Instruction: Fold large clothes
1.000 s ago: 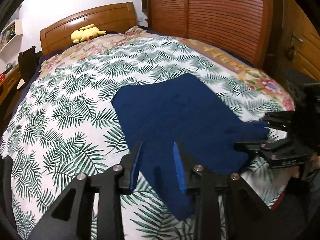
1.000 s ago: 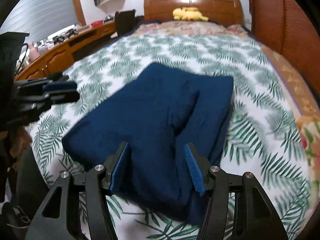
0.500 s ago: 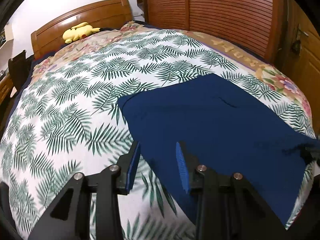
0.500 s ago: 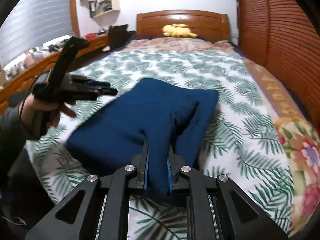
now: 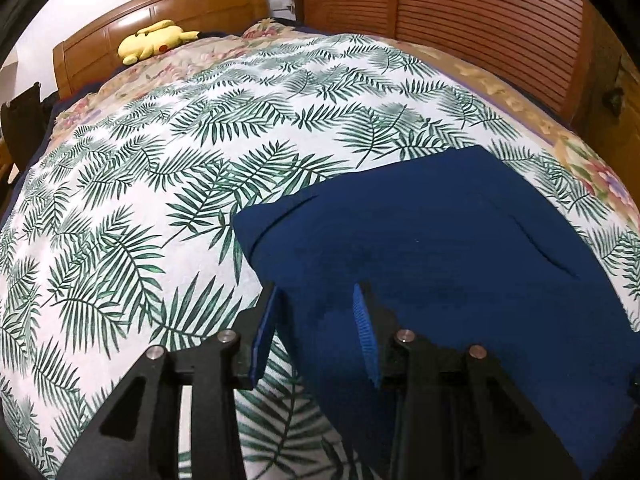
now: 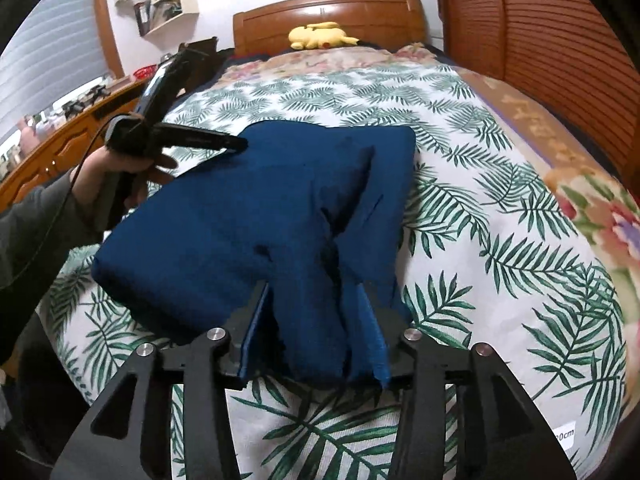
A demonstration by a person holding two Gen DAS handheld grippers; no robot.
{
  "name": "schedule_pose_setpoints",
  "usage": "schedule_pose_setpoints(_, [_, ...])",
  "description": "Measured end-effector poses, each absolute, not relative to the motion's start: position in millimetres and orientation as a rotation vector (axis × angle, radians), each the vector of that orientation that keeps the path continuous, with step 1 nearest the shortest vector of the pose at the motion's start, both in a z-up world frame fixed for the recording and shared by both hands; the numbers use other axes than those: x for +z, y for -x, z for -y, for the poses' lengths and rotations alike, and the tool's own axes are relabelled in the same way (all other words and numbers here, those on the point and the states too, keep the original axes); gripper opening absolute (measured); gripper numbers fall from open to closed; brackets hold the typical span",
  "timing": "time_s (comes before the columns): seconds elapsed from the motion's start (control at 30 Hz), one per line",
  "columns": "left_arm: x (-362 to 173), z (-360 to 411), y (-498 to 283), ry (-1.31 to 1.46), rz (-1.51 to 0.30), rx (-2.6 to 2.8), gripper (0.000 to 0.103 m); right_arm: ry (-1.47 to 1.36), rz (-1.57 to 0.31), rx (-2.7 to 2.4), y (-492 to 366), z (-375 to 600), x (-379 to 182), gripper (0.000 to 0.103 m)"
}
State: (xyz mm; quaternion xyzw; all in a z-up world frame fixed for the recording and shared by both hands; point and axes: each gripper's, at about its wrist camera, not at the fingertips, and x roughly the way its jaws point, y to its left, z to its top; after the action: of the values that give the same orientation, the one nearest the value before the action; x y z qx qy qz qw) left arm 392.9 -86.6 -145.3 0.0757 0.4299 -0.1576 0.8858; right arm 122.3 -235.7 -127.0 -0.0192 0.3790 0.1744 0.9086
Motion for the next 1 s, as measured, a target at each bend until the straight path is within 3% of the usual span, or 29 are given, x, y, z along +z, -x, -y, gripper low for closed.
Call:
schedule_pose_setpoints(0.23, [-153.9,83.2,-402.8,-0.138,-0.907,-0.332,0.045,0.03,-0.784,0.338,-122.9,233.8,-121.2,0.05])
schedule_pose_setpoints(0.33, [-156.5,80.0,-407.3,-0.118,-0.914,-0.331,0.051,0.033,-0.771,0.315,-119.9,232.9,-116.5,0.059])
schedule_pose_setpoints(0.4, [-159.4,78.4,-410.7,-0.103,-0.927,-0.337,0.052,0.048,-0.758,0.274,-117.4,234.3,-114.7,0.075])
schedule_pose_setpoints(0.7, [-161.5,72.3,-420.6,-0.033,-0.987,-0.364,0.053,-0.024,-0.824,0.261,-125.6,246.6,-136.4,0.089])
schedule_pose_setpoints(0.8, [-161.4,74.7,-420.6,-0.037,-0.992,-0.371,0.049,-0.082,-0.862,0.295,-130.8,250.3,-147.4,0.089])
schedule_pose_setpoints(0.87, [-161.7,75.1,-421.0,-0.014,-0.999,-0.389,0.039,-0.113,-0.874,0.323,-131.1,251.2,-149.5,0.086])
schedule_pose_setpoints(0.9, [-161.5,74.9,-421.0,-0.007,-1.001,-0.394,0.035,-0.136,-0.881,0.355,-131.4,251.3,-151.2,0.073])
schedule_pose_setpoints(0.97, [-159.2,76.6,-418.2,0.0,-0.995,-0.417,0.016,-0.15,-0.886,0.392,-129.9,248.2,-151.7,0.063])
schedule_pose_setpoints(1.0, [-156.6,78.9,-415.4,-0.014,-0.985,-0.422,0.015,-0.141,-0.874,0.399,-128.5,246.3,-149.7,0.054])
